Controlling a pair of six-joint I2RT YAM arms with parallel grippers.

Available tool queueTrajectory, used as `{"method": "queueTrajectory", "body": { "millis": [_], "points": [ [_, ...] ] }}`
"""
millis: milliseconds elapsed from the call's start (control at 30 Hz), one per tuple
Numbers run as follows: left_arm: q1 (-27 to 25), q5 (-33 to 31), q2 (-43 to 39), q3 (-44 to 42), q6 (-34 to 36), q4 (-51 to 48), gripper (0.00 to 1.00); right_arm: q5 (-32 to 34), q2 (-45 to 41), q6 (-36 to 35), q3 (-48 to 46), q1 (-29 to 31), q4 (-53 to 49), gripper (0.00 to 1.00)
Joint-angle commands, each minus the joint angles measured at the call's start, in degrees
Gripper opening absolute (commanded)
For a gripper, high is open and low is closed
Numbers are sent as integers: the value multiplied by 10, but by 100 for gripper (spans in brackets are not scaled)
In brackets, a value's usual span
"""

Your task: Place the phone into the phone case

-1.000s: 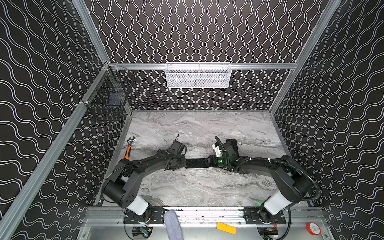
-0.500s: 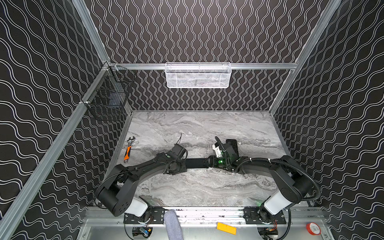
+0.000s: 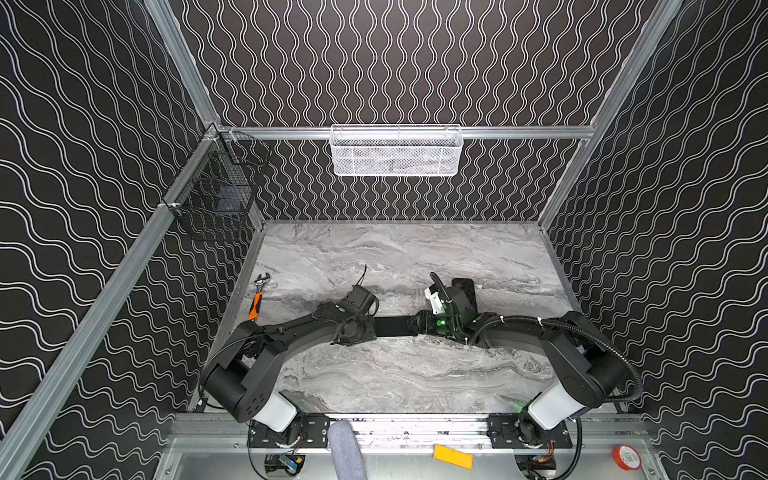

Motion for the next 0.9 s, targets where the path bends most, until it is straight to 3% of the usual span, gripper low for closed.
{"method": "queueTrajectory", "body": {
  "millis": [0, 467, 767, 867],
  "points": [
    [1, -13, 10, 6, 5, 6, 49, 0, 2, -3, 8, 0, 7, 51],
    [25, -27, 76, 51, 6, 38, 46, -2, 7, -5, 18, 0, 2, 51],
    [34, -31, 96, 34, 4, 45, 22, -1, 8, -6, 22, 1, 0, 51],
    [35, -28, 93, 26, 1, 45, 19, 0, 9, -7, 25, 1, -4, 51]
  ]
}}
